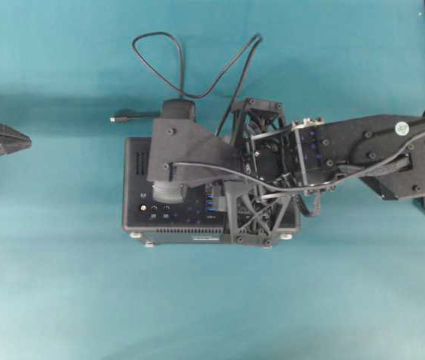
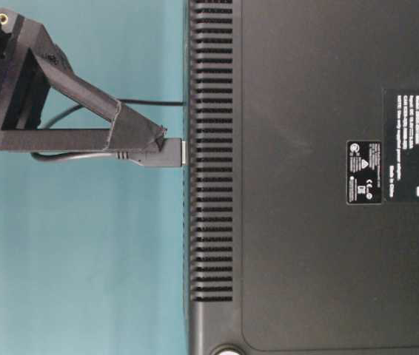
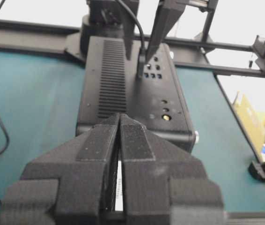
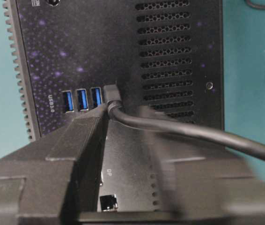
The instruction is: Insert the USB into the PC box with both arms.
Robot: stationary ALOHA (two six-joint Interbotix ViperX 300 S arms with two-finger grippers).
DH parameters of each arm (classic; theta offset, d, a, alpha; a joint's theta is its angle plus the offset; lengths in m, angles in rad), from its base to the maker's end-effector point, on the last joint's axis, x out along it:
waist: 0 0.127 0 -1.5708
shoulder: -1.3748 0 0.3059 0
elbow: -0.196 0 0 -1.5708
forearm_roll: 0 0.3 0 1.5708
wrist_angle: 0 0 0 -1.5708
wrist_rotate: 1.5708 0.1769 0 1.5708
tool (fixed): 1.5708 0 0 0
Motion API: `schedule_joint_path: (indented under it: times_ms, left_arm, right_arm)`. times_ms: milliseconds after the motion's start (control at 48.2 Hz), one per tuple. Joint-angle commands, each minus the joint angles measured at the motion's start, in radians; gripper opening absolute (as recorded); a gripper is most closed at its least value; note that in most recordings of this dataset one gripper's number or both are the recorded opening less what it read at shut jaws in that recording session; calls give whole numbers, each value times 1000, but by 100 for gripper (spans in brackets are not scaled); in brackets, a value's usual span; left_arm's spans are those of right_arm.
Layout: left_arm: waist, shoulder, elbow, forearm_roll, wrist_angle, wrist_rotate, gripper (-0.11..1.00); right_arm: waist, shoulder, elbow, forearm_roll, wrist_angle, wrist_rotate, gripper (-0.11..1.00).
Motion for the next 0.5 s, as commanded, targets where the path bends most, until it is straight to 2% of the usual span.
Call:
schedule_joint_path:
  times_ms: [0,62,477]
  left_arm:
    - [3,6,-20,2,-6,-2,0]
    - [3,5,-21,2,-8,-2,0]
    - [3,5,-23,3,-6,0,0]
  right_arm:
    - [-5,-15,-31,-5,6,5,45]
    - [-5,-17,-29,-5,14,5,49]
    - [-5,-72,-41,-5,40,3,50]
